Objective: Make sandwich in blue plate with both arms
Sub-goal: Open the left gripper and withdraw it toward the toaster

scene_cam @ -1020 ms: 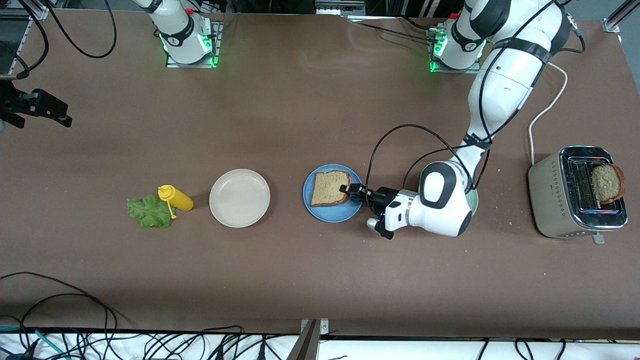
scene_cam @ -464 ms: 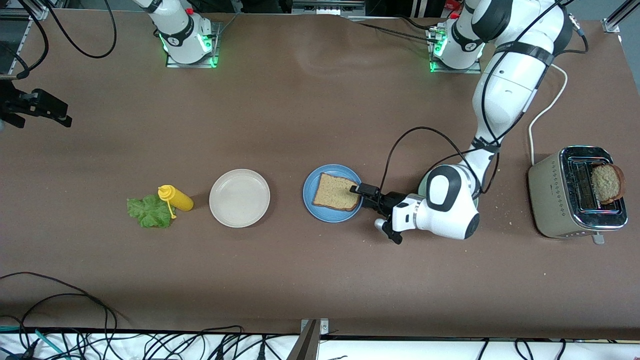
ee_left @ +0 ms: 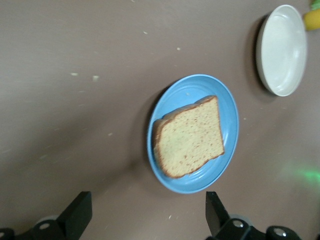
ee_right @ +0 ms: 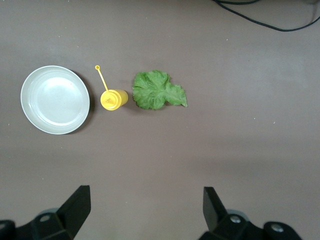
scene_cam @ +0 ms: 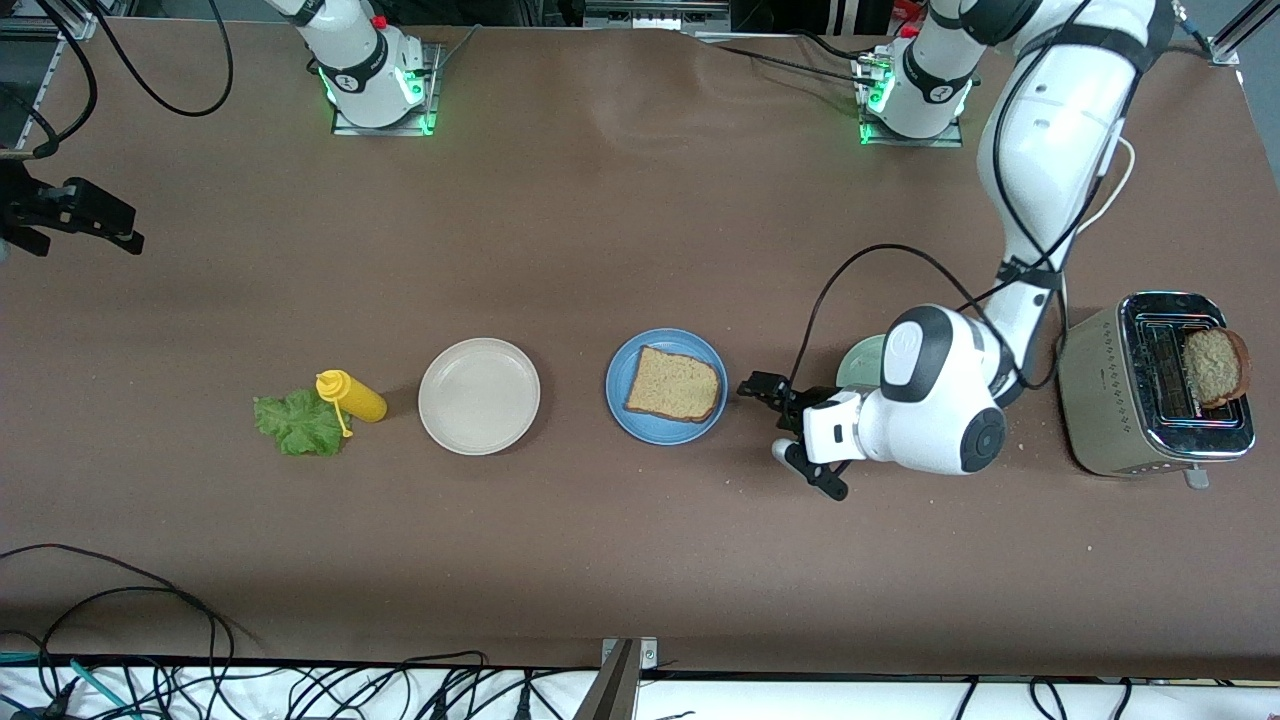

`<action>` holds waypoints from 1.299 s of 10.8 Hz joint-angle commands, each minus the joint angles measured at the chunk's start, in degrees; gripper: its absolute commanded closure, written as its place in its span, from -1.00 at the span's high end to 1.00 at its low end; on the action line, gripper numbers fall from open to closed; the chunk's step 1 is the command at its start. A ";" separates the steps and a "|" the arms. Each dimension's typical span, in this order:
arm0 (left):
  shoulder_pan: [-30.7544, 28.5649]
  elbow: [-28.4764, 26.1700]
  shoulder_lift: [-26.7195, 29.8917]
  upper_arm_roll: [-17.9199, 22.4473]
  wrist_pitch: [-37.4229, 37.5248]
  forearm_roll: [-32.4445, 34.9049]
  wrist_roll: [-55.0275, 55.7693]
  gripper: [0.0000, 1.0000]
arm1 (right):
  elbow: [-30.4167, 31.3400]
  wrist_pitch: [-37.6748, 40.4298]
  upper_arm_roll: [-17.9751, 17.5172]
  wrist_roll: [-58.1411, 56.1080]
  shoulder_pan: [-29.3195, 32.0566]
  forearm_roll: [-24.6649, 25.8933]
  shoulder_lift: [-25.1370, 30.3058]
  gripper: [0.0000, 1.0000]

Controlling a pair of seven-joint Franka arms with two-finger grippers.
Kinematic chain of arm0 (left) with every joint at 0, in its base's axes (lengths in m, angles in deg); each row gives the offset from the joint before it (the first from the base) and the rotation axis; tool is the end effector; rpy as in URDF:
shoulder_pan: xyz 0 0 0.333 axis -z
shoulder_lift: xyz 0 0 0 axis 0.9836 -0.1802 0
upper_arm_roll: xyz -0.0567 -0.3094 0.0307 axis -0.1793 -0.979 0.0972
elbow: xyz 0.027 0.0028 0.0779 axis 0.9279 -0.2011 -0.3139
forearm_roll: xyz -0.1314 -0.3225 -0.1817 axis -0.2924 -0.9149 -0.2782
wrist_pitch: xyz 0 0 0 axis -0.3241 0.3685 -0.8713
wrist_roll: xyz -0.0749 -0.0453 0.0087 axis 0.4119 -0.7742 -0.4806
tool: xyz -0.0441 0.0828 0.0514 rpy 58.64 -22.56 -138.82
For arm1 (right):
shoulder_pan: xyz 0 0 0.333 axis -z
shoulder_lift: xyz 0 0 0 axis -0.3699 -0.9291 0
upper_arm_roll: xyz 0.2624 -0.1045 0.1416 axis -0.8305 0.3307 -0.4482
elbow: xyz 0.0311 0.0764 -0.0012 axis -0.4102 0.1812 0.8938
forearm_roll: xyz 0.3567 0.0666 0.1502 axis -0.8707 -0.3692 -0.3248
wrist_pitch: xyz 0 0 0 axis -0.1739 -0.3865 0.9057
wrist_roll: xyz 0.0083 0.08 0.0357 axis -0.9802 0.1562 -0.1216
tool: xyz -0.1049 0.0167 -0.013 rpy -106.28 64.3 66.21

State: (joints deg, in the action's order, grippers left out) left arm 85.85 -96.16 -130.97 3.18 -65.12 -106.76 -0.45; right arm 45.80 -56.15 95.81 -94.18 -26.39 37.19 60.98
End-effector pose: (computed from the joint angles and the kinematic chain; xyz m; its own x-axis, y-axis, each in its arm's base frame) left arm 0.6879 -0.2496 0.2740 0.8765 -0.4805 -0.0278 -0.3886 -0.7405 0.5483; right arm 0.5662 -0.0217 0.6210 0.9988 0.0478 -0.0090 0.0480 -0.9984 0.0283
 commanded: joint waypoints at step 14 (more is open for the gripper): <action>-8.68 -14.97 43.63 0.96 21.93 28.12 19.20 1.00 | -0.93 0.56 1.59 0.35 0.20 -0.67 -1.64 1.00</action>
State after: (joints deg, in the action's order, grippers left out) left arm 79.15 -101.06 -95.73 4.14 -40.33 -77.89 18.82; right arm 45.78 -56.05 96.81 -94.20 -26.36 37.17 60.61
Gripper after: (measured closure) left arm 0.000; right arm 0.000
